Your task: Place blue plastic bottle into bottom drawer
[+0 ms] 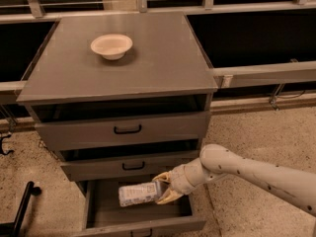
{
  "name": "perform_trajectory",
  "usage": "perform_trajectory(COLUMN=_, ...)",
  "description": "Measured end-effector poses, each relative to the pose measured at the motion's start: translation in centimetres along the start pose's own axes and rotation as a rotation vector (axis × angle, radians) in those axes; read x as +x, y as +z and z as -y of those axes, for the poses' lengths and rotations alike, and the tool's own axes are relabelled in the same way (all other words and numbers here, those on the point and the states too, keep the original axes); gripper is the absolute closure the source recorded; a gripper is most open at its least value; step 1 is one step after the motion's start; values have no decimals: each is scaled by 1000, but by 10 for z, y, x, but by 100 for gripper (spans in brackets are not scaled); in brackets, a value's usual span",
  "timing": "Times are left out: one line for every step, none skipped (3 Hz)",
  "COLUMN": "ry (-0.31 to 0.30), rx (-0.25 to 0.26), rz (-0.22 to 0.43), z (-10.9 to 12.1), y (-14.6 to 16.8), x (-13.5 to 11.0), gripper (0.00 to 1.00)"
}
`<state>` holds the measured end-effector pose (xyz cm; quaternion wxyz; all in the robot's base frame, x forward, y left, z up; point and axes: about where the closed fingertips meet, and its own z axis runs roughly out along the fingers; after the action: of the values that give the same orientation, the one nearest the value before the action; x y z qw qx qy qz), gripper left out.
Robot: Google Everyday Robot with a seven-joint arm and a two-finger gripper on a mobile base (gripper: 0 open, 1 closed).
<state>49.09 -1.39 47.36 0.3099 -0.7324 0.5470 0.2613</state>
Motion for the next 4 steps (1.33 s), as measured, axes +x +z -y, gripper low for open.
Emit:
perform_trajectory(ry=-10, rx=-9, rz=-40, z=-1, y=37, x=33, gripper=100)
perform_trajectory(ry=-9, rx=-9, rz=-40, z=-1, y=38, x=33, gripper=100)
perform_trajectory(ry=-6, rx=-4, rz=-30, z=4, y=63, x=61, gripper=100)
perform_trajectory(ry=-13, rx=16, rz=-14, z=14, y=89, x=85, gripper=100)
